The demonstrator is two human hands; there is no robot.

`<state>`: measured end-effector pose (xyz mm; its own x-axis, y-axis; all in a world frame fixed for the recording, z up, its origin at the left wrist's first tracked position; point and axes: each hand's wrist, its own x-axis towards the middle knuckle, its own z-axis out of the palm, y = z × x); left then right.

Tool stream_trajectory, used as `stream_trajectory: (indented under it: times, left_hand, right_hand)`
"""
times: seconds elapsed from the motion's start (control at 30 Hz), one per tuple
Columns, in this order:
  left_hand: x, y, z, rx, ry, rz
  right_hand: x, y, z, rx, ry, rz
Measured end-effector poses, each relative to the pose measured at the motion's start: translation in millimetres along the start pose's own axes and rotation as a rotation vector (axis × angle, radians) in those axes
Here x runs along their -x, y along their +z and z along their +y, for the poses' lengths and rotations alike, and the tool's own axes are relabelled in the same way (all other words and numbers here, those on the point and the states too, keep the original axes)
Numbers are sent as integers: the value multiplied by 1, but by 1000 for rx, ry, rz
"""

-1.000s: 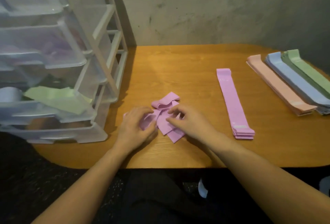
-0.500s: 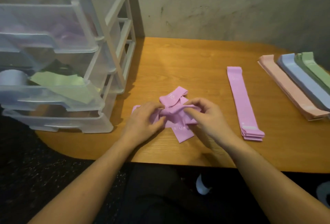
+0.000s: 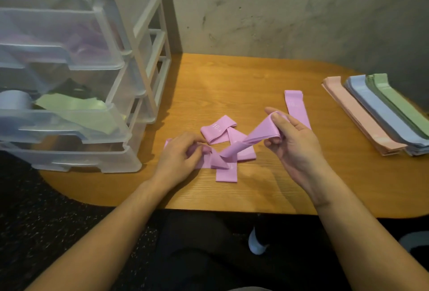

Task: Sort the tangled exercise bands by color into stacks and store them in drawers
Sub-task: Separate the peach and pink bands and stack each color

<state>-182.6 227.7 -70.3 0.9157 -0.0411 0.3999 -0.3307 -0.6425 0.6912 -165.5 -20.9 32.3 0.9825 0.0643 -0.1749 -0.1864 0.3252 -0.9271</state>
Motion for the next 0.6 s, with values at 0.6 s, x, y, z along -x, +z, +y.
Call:
stream_trajectory:
  times: [0.6]
  left_hand:
    - [-25,42,113,510,-17,-137]
  right_hand:
    - [25,-8,-35,-150,-51,8]
